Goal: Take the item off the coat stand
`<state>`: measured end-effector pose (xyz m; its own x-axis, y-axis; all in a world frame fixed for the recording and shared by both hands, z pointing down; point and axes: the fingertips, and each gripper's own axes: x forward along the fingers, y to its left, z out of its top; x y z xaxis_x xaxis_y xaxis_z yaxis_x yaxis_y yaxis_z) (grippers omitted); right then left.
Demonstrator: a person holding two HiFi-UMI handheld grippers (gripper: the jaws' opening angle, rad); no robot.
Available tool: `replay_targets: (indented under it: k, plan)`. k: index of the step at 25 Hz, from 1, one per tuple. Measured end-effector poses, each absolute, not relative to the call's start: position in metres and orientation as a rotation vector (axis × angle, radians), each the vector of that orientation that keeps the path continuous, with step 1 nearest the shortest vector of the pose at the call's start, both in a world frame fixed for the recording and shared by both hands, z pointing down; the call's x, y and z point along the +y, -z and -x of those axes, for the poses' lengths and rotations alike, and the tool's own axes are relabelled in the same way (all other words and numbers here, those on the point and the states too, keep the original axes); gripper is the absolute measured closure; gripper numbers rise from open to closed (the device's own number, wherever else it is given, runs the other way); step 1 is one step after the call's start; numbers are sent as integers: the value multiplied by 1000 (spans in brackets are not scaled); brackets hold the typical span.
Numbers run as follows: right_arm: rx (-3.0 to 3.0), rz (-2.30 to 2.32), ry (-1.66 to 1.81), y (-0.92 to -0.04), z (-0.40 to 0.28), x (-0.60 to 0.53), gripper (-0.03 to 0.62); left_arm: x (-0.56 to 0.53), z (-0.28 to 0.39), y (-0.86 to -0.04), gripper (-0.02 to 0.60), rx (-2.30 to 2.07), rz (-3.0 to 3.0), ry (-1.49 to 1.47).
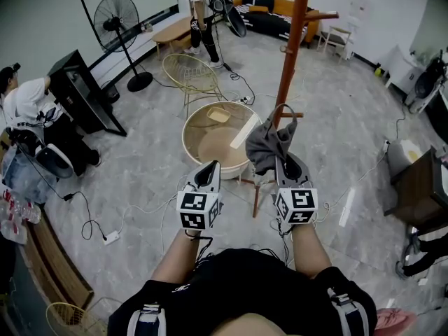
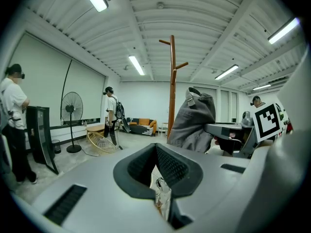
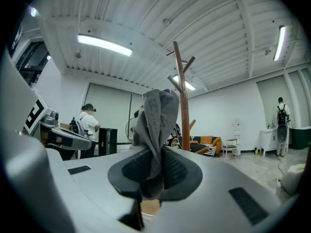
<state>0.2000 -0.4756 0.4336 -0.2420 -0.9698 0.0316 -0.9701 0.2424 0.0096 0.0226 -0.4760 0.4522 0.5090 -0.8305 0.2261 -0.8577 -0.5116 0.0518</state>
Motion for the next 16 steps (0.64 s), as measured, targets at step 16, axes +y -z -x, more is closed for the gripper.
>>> replay_targets:
  k: [16]
  plan:
    - [-2495, -1861, -20, -430, -202, -474, 539, -475, -32, -449, 566, -1477, -2585, -249]
